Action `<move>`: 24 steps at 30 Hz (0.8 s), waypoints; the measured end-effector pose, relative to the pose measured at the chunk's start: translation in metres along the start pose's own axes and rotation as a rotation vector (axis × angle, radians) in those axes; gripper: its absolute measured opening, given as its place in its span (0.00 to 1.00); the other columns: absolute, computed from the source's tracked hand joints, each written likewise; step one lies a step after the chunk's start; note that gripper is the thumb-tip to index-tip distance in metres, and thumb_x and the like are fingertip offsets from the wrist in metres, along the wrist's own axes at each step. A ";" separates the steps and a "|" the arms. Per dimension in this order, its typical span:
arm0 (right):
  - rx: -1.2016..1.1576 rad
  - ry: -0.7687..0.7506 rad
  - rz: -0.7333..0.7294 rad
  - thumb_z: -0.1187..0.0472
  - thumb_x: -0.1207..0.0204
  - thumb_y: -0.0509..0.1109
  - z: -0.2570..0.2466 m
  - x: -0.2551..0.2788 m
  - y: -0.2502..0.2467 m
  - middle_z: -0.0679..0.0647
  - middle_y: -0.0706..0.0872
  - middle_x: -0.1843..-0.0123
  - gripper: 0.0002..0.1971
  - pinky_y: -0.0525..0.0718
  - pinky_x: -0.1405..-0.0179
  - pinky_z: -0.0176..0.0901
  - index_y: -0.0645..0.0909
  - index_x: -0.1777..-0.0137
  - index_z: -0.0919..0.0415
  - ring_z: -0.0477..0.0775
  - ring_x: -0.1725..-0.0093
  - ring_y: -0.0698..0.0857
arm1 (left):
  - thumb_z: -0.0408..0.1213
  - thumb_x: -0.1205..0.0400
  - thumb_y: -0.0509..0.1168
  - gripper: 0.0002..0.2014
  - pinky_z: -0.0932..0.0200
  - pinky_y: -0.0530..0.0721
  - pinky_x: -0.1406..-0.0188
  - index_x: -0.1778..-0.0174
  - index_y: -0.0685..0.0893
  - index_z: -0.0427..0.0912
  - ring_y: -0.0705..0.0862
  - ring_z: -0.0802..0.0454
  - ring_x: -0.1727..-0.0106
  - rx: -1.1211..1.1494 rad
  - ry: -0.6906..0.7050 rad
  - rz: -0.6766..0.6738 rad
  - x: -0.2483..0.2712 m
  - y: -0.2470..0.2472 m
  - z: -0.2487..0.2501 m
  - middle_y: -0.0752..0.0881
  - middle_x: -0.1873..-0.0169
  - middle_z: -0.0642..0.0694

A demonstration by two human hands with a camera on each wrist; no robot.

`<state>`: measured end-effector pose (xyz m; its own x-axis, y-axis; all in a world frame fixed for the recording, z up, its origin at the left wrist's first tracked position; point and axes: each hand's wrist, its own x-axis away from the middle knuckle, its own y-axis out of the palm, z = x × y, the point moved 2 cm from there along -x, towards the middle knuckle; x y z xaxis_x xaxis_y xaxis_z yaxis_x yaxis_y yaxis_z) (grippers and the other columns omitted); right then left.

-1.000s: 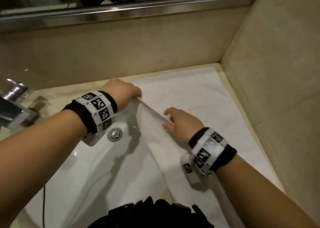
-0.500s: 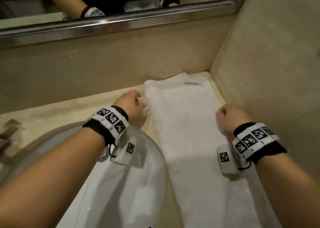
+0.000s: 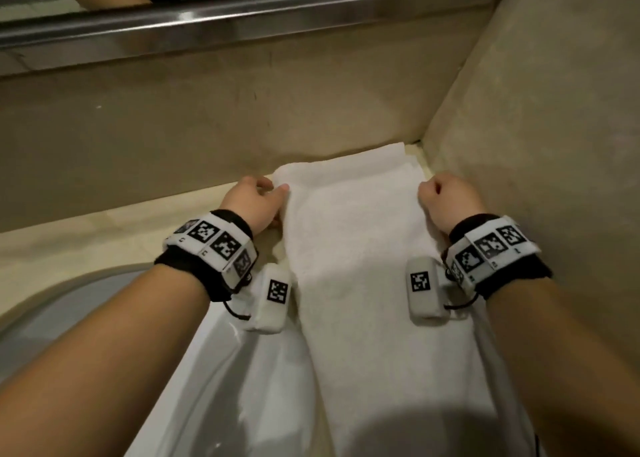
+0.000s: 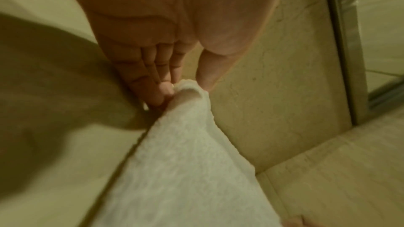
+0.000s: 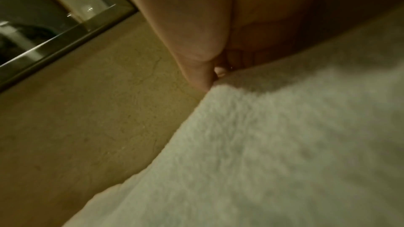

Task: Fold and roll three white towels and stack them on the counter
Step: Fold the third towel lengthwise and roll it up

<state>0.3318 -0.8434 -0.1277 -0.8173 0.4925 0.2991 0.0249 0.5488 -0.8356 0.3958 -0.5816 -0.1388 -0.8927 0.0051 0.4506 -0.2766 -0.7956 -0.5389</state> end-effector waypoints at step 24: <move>0.101 0.020 -0.018 0.62 0.20 0.61 -0.010 -0.009 0.009 0.63 0.79 0.33 0.18 0.74 0.41 0.46 0.71 0.32 0.64 0.64 0.35 0.78 | 0.42 0.19 0.60 0.08 0.56 0.74 0.58 0.54 0.75 0.40 0.82 0.40 0.51 -0.326 0.117 -0.045 -0.010 -0.009 0.013 0.83 0.56 0.38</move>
<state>0.3450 -0.8360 -0.1330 -0.8052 0.4974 0.3228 -0.0488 0.4870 -0.8721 0.4121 -0.5817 -0.1293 -0.9065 0.1204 0.4047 -0.3990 -0.5575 -0.7280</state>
